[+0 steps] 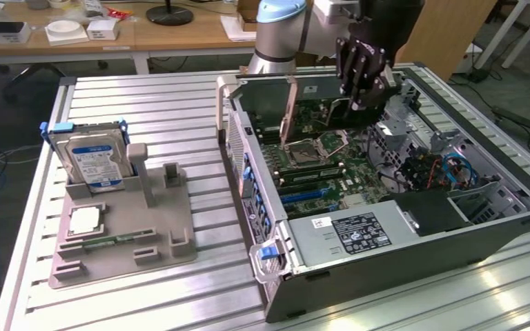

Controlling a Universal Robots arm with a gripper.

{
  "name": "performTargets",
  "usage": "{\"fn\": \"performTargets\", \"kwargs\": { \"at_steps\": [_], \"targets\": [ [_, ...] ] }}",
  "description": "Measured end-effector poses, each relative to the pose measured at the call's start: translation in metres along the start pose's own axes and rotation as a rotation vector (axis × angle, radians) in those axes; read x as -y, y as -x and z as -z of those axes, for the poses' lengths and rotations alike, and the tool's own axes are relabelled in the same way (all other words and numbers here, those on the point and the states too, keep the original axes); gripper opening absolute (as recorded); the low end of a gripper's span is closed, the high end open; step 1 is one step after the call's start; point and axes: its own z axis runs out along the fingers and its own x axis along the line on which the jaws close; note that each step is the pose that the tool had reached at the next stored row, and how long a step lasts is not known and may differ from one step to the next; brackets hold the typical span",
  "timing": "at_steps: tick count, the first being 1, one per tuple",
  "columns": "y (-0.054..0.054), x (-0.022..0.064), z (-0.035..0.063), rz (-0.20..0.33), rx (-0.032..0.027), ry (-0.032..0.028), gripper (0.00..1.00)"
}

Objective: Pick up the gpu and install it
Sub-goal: 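Insert the gpu into the slot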

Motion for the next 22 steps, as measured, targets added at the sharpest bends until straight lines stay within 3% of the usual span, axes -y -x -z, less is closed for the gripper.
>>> {"fn": "performTargets", "kwargs": {
  "at_steps": [22],
  "targets": [
    [-0.0013,-0.0055,-0.0092,0.0,0.0001,-0.0001,0.27]
  ]
}}
